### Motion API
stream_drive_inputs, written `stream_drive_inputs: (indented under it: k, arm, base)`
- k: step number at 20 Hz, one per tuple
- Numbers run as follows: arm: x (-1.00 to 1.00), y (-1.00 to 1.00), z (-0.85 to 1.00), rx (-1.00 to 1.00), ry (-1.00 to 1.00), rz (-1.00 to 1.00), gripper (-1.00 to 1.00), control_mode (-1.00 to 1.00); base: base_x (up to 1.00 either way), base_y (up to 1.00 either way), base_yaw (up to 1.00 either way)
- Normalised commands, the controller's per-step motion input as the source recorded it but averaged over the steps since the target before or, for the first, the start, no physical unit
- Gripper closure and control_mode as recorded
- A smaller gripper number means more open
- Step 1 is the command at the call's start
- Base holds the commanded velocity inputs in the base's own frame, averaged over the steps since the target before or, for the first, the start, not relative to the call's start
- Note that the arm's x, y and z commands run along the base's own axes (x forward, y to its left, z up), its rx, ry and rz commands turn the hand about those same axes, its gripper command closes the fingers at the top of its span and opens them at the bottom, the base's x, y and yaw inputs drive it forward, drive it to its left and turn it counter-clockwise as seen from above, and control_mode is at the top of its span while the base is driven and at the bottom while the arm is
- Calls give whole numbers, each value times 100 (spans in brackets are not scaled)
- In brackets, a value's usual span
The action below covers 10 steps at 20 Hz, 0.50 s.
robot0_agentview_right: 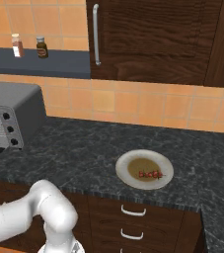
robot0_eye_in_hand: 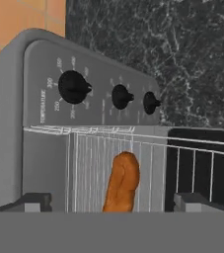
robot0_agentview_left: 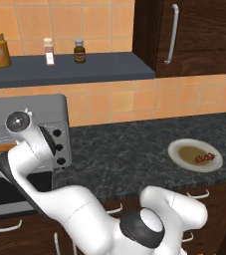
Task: Pick up the kebab skewer and baguette bread, and place them inside the toaster oven. Close the toaster oven door and start by setting the timer.
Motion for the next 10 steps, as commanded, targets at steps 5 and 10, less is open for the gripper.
stream_drive_inputs:
  k: [5, 10]
  arm:
    - [-49, -40, 0, 0, 0, -5, -100, -100]
    - [-5, -89, 0, 6, -1, 8, -100, -100]
  base:
    - [0, 0, 0]
    - [0, 0, 0]
